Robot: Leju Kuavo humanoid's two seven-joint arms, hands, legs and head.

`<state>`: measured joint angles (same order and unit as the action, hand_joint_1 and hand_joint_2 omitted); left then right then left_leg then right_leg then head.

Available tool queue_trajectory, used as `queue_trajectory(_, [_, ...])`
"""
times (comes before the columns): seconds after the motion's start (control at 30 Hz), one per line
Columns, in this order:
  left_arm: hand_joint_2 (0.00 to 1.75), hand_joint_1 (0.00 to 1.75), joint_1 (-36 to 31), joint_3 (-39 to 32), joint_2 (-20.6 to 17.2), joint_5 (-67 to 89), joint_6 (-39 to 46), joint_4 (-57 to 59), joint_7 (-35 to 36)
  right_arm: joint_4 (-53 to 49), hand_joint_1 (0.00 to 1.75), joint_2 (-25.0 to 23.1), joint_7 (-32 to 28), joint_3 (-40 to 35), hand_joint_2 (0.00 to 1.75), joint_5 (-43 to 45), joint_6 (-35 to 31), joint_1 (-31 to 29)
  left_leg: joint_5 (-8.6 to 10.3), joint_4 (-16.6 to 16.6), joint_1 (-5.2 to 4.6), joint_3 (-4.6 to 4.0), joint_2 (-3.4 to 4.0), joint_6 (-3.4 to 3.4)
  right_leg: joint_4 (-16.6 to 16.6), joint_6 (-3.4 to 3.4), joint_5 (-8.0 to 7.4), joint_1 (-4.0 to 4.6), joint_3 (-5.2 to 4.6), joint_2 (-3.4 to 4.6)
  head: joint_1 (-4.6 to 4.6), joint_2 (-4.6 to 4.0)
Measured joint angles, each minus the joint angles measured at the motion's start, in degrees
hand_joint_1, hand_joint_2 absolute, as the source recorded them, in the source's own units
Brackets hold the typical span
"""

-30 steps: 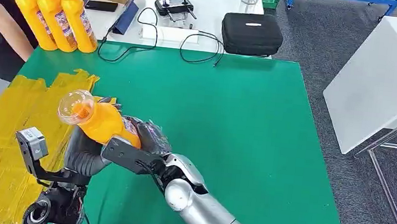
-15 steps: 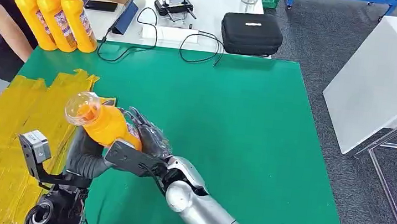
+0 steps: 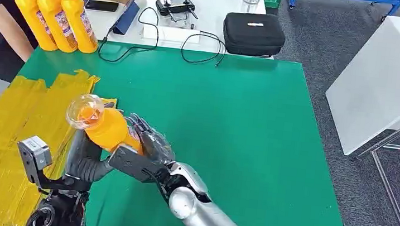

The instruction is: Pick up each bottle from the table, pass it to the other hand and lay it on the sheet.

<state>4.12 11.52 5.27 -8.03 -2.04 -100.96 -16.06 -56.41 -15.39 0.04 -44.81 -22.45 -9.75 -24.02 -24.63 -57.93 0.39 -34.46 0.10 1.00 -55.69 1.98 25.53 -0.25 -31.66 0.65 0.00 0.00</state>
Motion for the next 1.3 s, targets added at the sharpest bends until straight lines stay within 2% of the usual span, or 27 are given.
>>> queue_trajectory(0.13, [1.75,1.75,0.1,-1.6,0.1,7.6,4.0,-0.8,-1.6,-3.6,0.00,2.0,1.4,0.6,0.00,0.9,0.3,2.2,0.00,0.0,-0.01,-0.02,0.00,0.00,0.0,0.00,0.00,0.00,-0.03,0.00,0.04,0.00])
queue_trajectory(0.3, [1.75,1.75,-0.9,-5.0,0.0,29.1,16.8,-0.5,-1.9,-7.4,0.00,4.0,1.5,2.3,0.00,0.7,0.9,4.0,0.01,0.0,0.00,0.00,0.01,0.00,0.0,0.01,-0.02,0.00,-0.03,0.01,0.00,0.00])
queue_trajectory(0.57, [1.75,1.75,-3.0,-8.4,-2.2,62.4,31.6,7.4,4.0,-12.0,0.00,5.7,1.5,2.4,0.00,0.8,1.9,5.2,0.01,0.0,0.01,-0.01,0.02,-0.01,0.0,0.01,-0.02,0.00,-0.04,0.01,0.00,0.00])
queue_trajectory(0.73, [1.75,1.75,-4.2,-8.8,-4.3,76.6,34.5,15.3,10.3,-14.5,0.00,6.5,1.6,2.4,0.00,1.3,2.1,5.9,0.01,0.0,0.00,-0.02,0.02,-0.01,0.0,0.01,-0.02,0.00,-0.04,0.01,0.00,0.00])
queue_trajectory(0.97, [1.75,1.75,-5.2,-8.9,-6.2,85.0,34.2,22.7,14.3,-17.2,0.00,6.8,2.3,2.6,0.00,1.2,2.2,7.6,0.01,0.0,0.00,-0.02,0.01,-0.01,0.0,0.01,-0.02,0.00,-0.05,0.01,0.00,0.00])
queue_trajectory(1.3, [1.75,1.75,-8.0,-7.5,-8.5,90.3,34.9,38.9,16.2,-20.8,0.00,7.3,2.3,3.6,0.00,1.5,3.0,9.6,0.01,0.0,0.01,-0.01,-0.03,-0.01,0.0,0.00,-0.01,0.00,0.00,-0.04,0.02,0.00])
